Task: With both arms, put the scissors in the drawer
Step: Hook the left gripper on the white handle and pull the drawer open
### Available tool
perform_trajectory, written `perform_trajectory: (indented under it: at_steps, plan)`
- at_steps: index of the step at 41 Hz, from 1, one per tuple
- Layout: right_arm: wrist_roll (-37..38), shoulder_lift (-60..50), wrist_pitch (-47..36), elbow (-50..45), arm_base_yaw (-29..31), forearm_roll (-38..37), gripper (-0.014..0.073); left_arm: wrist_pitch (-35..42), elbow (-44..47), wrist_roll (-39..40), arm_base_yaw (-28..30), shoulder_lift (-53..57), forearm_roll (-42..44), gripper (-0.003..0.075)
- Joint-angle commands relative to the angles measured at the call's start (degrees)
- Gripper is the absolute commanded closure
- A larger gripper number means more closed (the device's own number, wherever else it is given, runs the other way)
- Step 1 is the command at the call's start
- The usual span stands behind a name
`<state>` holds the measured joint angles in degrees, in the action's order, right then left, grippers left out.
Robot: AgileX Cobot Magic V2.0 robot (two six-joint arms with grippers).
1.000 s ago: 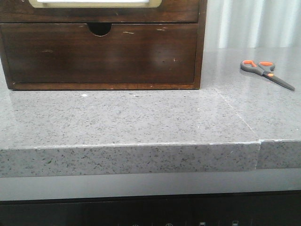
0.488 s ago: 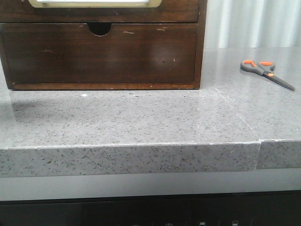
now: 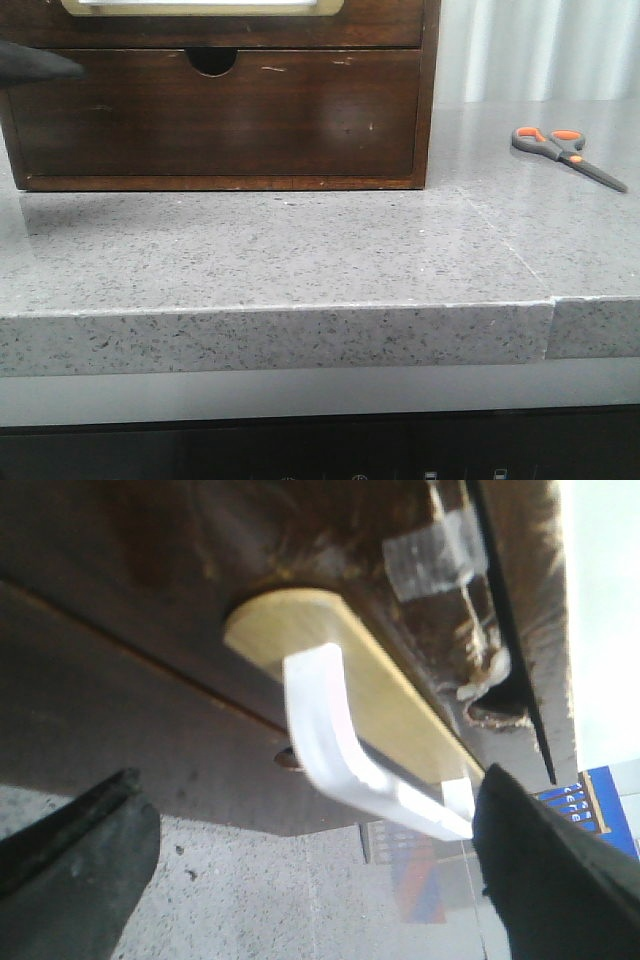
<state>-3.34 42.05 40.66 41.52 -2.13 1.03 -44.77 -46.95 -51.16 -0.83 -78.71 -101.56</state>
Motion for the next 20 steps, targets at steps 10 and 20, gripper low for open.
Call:
perform_trajectory:
  at_steps: [10, 20]
  plan:
    - [-0.45, 0.28, -3.43, 1.97, 0.43, -0.45, 0.0034, -6.88, -6.47, -0.61, -0.31, -4.30, -5.07, 0.0136]
    - [-0.45, 0.28, -3.43, 1.97, 0.43, -0.45, 0.0034, -8.05, -6.72, -0.61, -0.31, -4.86, -5.07, 0.0430]
